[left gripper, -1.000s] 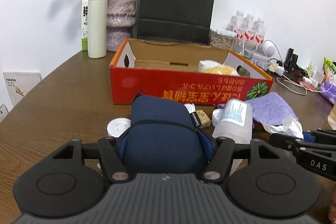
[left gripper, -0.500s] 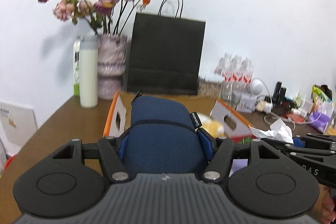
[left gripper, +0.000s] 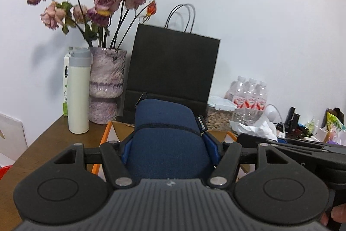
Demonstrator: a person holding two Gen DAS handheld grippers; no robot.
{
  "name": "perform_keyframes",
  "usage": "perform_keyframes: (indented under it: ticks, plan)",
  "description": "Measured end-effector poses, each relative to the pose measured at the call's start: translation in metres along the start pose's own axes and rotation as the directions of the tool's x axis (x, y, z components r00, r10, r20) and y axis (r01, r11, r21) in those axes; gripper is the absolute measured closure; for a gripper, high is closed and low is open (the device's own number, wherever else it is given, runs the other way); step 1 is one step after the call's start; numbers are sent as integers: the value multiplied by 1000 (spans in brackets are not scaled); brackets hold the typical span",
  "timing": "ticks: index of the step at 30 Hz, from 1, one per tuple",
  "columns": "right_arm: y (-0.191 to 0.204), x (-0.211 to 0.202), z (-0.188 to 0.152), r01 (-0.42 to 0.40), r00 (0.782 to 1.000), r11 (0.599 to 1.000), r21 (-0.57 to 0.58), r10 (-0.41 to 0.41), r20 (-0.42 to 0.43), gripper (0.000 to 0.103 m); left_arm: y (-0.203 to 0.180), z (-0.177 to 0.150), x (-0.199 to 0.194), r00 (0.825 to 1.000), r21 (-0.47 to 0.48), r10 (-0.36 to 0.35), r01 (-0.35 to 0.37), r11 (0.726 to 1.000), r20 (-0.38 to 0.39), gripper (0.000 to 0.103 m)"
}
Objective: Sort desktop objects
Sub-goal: 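Lift tissue and navy pouch and carry both into the cardboard box, then open right tool to drop the tissue while left tool releases the pouch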
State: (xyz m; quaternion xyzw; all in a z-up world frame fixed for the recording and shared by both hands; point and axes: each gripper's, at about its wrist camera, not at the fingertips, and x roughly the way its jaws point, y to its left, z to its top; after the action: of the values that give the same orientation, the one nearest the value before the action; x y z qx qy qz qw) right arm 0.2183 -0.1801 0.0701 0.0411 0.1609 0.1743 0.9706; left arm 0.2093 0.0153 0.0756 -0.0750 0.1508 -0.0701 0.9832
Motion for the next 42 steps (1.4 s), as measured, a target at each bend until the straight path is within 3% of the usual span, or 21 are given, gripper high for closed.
perform_keyframes:
  ticks: [8, 14, 27, 33, 37, 38, 40, 42]
  plan:
    - [-3, 77, 3, 9, 992, 999, 46, -3, -128, 78, 20, 0, 53, 997, 14, 38, -37, 999, -66, 38]
    - [3, 117, -10, 21, 976, 1000, -1, -21, -217, 79, 34, -8, 86, 987, 18, 65, -63, 998, -145, 38]
    - [3, 133, -35, 48, 946, 998, -46, -60, -319, 77, 38, -33, 109, 961, 53, 99, -88, 995, -257, 38]
    - [3, 136, -37, 49, 940, 997, -55, -64, -336, 75, 34, -29, 103, 970, 83, 117, -101, 991, -213, 38]
    - [1, 134, -34, 72, 941, 996, -55, -86, -328, 64, 33, -26, 100, 969, 82, 142, -128, 988, -204, 26]
    - [0, 133, -33, 82, 941, 995, -58, -96, -325, 57, 34, -25, 99, 968, 82, 154, -141, 987, -199, 24]
    - [-3, 132, -30, 105, 940, 993, -56, -118, -321, 46, 35, -22, 97, 964, 78, 187, -175, 981, -190, 9]
    - [-7, 130, -27, 138, 937, 989, -47, -146, -317, 27, 38, -19, 95, 959, 69, 219, -210, 975, -180, 0]
